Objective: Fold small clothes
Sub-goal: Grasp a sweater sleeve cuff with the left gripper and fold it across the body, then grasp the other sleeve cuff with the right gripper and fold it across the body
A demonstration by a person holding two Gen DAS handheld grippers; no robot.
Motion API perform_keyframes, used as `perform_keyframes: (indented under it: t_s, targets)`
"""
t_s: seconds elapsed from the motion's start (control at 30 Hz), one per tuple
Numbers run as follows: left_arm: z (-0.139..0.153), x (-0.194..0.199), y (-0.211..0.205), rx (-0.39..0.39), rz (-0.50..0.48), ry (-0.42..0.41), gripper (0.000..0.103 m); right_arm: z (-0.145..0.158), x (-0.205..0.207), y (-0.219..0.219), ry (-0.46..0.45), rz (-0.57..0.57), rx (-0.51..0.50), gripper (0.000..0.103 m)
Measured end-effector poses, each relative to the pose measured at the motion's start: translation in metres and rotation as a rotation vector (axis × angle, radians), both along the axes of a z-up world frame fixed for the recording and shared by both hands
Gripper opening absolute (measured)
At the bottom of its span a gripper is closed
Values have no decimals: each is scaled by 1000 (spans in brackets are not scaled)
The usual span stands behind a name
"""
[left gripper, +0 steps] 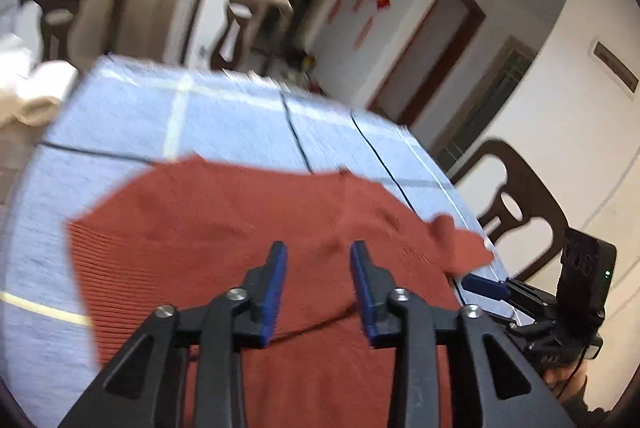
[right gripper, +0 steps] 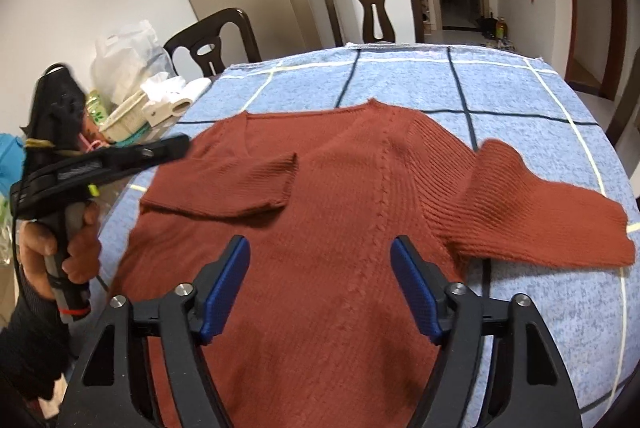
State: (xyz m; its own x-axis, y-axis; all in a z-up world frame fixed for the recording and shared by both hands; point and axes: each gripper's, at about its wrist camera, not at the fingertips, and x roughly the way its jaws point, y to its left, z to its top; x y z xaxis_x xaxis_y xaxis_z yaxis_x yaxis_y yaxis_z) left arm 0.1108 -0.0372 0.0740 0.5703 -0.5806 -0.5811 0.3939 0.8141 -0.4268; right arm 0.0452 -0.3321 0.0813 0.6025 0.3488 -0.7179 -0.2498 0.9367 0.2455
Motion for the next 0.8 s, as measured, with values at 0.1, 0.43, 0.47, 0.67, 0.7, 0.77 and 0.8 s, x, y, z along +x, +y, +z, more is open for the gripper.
perform_keyframes:
  t_s: [0.1, 0.43, 0.47, 0.67, 0.7, 0.77, 0.8]
  targets:
    - [1, -1, 28, 111, 101, -30, 41, 4, 9, 8, 10, 18, 13, 62]
    - [-50, -4, 51, 196, 175, 83, 40, -19, 62, 66, 108, 141, 16, 36]
    - [-51, -4, 48, 208, 172, 80, 40, -22, 65, 70, 110, 151, 4, 29]
    - [-57, -6, 46, 240, 158, 60, 41, -45, 72, 57, 148, 109, -30, 17]
    - [-58, -7, 47, 242, 161, 64, 41, -44, 70, 51, 149, 89, -33, 17]
    - [-53, -12, 46, 264, 174, 69, 41, -37, 59, 39, 139, 73, -32, 17]
    - [-51, -17, 46, 272, 176, 67, 41, -34, 53, 33, 129, 69, -33, 20]
